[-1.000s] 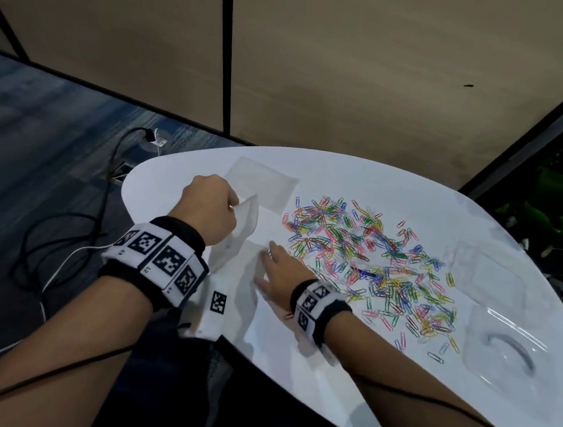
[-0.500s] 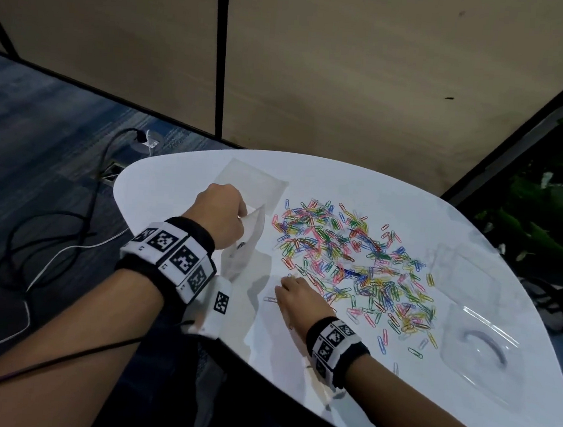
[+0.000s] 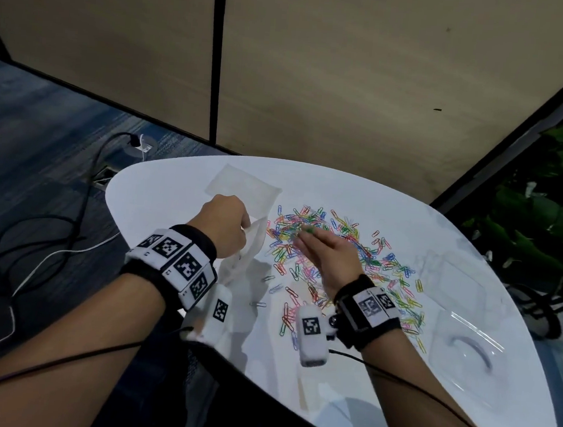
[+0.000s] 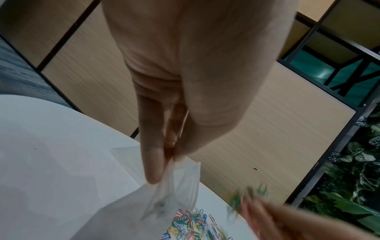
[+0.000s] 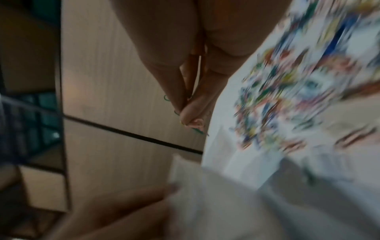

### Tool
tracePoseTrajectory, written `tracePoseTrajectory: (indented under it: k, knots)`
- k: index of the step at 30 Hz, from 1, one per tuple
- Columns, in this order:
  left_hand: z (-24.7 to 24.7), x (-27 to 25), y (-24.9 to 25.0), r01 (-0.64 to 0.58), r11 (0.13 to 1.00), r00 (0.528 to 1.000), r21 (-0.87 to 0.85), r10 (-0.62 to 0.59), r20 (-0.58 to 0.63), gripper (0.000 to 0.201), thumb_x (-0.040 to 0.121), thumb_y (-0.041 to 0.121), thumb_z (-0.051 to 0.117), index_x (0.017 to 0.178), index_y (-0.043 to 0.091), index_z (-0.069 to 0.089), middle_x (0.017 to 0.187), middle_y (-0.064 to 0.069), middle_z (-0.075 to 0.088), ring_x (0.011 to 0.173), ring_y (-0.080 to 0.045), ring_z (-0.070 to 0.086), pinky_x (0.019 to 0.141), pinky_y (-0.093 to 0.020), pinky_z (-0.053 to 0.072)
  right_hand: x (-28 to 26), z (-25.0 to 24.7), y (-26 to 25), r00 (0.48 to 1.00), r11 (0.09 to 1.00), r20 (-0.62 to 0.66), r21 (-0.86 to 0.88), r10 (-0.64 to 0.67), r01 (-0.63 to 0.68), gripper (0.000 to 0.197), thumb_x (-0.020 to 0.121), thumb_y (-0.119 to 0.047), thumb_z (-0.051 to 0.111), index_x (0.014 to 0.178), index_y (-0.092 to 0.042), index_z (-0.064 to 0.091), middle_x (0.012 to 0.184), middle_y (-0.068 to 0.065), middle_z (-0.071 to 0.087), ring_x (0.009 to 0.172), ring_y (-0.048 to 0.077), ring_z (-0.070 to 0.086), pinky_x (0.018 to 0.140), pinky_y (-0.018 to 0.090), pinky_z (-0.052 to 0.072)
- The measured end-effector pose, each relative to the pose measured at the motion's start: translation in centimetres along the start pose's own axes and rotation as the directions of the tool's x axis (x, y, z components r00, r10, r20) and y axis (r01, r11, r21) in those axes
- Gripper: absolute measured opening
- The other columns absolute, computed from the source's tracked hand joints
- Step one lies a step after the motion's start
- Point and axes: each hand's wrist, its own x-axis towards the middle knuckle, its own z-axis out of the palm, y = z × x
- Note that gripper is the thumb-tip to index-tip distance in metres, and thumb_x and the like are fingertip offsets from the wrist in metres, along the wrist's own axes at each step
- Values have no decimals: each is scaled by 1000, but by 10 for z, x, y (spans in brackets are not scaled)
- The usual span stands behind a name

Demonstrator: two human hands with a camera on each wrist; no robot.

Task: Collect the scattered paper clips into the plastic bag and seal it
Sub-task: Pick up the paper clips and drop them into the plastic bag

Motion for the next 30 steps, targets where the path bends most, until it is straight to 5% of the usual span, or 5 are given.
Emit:
tracePoseTrajectory:
  k: [7,13,17,25,30]
  knots:
    - [5,-4,7,-15,999,999,-39,14,-34,23,83,6,61,98,13,78,94,-12,72,96,-28,69,82,-29,54,-9,59,21,1000,980,24,-197,3,2,16,81,6,69,84,-9,74,86,16,75,87,31,73,85,37,59]
    - [7,-3,6,-18,999,999,-52,17,-28,29,82,1,57,101,12,77,101,-16,71,93,-30,71,90,-37,58,-3,71,27,995,685,71,-722,-67,98,34,80,-2,59,112,-7,69,90,13,76,83,24,73,84,39,60]
    - [3,-4,8,-30,999,999,-13,30,-25,26,81,1,55,85,12,79,90,-14,72,90,-30,69,81,-33,57,-6,72,10,956,407,292,-871,-18,274,29,86,-3,60,108,-14,75,87,1,68,63,3,57,62,10,45]
    - [-2,-2,3,31,999,993,-32,-34,-109,29,82,1,58,101,11,77,108,-14,69,101,-33,66,85,-33,57,1,36,8,979,859,54,-472,-198,199,40,86,12,48,87,-15,78,97,8,75,89,21,73,90,39,57]
    - [-2,-3,2,45,999,994,-14,-47,-98,31,83,-1,54,101,8,77,108,-14,70,100,-34,66,86,-34,58,-12,31,54,963,267,252,-938,92,220,37,101,-19,43,135,-12,55,141,8,53,121,23,56,103,29,41]
